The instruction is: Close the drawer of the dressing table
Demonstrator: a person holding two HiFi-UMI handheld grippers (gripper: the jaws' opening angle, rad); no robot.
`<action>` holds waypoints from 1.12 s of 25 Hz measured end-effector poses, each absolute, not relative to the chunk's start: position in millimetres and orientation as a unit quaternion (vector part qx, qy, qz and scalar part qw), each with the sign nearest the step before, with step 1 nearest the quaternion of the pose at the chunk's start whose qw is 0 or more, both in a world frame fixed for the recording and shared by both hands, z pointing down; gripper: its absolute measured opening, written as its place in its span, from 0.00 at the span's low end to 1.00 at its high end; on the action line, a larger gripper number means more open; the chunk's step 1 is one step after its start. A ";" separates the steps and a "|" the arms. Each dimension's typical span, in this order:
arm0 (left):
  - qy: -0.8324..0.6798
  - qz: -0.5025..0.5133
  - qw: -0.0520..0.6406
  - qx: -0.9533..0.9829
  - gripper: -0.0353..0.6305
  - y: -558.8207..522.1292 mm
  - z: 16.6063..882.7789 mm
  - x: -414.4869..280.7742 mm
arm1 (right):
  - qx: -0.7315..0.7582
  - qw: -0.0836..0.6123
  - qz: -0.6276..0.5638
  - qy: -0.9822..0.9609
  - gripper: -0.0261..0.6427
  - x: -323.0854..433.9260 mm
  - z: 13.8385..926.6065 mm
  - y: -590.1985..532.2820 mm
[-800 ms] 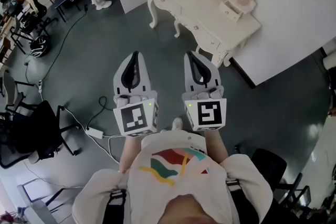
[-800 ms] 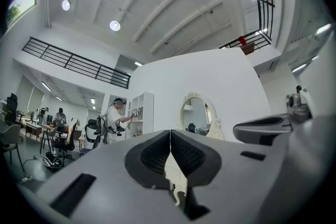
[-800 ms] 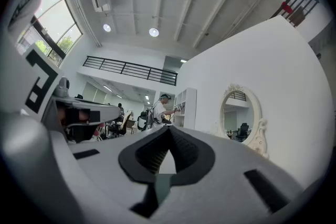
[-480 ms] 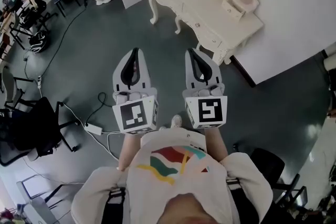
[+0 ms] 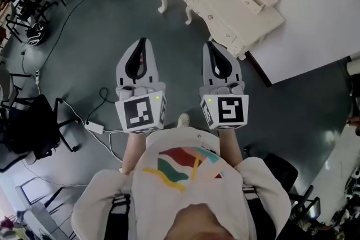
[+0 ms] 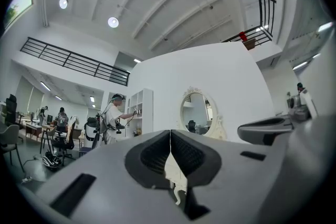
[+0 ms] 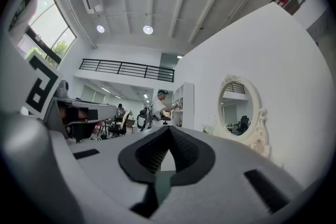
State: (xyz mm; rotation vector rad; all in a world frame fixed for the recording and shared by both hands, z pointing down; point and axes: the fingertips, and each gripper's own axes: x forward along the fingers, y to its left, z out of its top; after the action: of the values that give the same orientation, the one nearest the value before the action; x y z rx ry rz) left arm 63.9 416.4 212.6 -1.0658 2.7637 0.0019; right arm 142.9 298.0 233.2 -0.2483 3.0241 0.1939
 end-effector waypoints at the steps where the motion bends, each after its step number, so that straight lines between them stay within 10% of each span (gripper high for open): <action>1: 0.929 0.000 0.093 -0.357 0.06 412.3 210.9 63.4 | -0.082 0.052 0.067 0.993 0.04 143.5 233.9 293.6; 28: 0.917 0.029 0.112 -0.382 0.06 310.1 217.3 -19.5 | -0.081 0.044 0.091 0.992 0.04 73.8 248.6 211.5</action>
State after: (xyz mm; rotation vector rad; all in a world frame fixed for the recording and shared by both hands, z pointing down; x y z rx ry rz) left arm -19.5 310.1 217.3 -1.1226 2.6910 0.0839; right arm 73.8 211.5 248.6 -0.2478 3.0303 0.2767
